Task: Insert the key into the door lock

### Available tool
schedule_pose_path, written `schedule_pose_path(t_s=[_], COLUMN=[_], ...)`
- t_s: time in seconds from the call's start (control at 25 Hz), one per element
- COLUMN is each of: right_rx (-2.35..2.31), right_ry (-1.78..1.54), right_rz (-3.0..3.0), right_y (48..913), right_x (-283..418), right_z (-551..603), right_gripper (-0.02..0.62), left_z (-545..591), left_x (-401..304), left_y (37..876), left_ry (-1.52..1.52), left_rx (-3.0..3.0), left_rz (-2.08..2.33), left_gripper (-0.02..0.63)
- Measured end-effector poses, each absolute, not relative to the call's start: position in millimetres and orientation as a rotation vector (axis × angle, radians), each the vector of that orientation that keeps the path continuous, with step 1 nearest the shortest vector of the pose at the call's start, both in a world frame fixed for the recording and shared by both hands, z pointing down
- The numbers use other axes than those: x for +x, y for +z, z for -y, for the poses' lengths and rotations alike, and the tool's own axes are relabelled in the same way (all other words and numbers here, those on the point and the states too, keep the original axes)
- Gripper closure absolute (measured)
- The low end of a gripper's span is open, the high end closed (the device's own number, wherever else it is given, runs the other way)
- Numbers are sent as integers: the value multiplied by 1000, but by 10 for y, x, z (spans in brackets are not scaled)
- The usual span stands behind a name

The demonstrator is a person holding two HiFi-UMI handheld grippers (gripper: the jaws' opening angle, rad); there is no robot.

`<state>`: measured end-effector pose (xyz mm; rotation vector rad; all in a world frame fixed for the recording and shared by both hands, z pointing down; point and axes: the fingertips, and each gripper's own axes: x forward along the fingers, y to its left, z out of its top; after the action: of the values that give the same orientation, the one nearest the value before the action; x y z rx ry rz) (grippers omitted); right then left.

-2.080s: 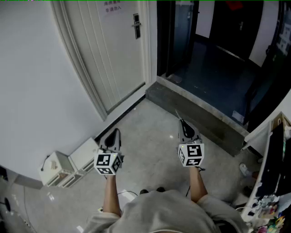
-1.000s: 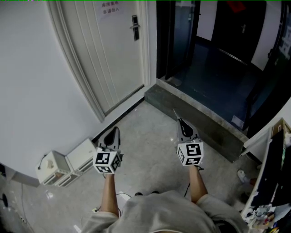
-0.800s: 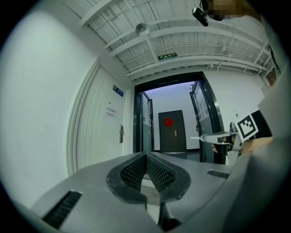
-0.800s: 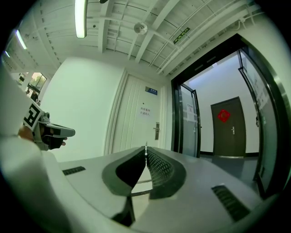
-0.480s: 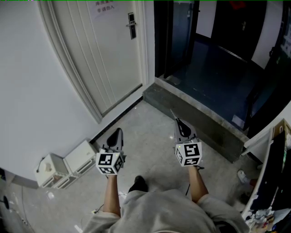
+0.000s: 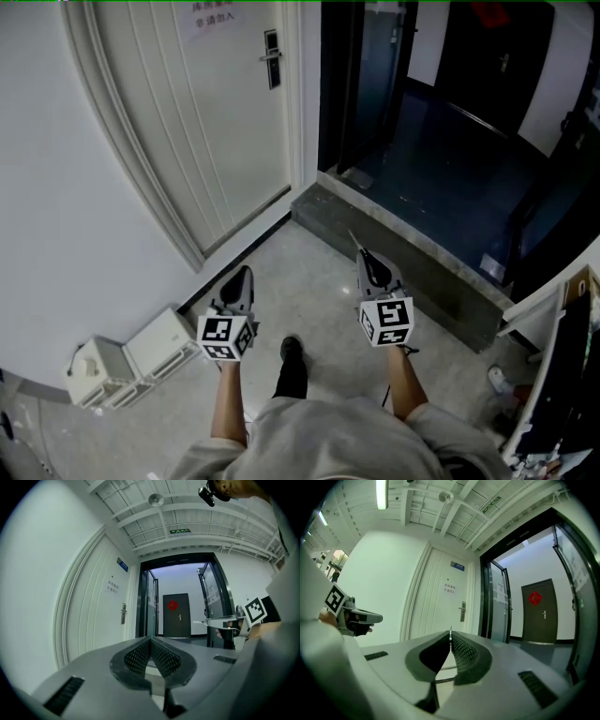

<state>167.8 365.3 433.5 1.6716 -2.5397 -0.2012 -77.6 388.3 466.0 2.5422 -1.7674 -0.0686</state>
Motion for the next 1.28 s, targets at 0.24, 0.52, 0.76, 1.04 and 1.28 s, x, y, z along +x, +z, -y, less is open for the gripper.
schedule_pose_path(t_s=[0.24,0.52,0.76,1.04,1.28], right_rx=[1683,1712,1719,1710,1728], right_ry=[-218,-239,-237,-209,-178], right_rz=[2537,2528,2502,2468,2458], right_y=[4197,4020,4028,4201,4254], right_x=[1336,993,805,685,748], right_z=[-2528,-1320,-574,-87,173], right_gripper=[566,566,566,566,566], left_z=[-2700,-1436,-678,-139,133], left_x=[-1012,-1343,-1531,-1660,-1636], left_y=[4552,4362,4367,4529,4575], left_ry=[-85,-94,-98,-81,-56], left_rx=[2575,2618,2625,2610,2613], left_rz=[1733,1713,1690,1659,1644], left_gripper=[589,588,589,589,589])
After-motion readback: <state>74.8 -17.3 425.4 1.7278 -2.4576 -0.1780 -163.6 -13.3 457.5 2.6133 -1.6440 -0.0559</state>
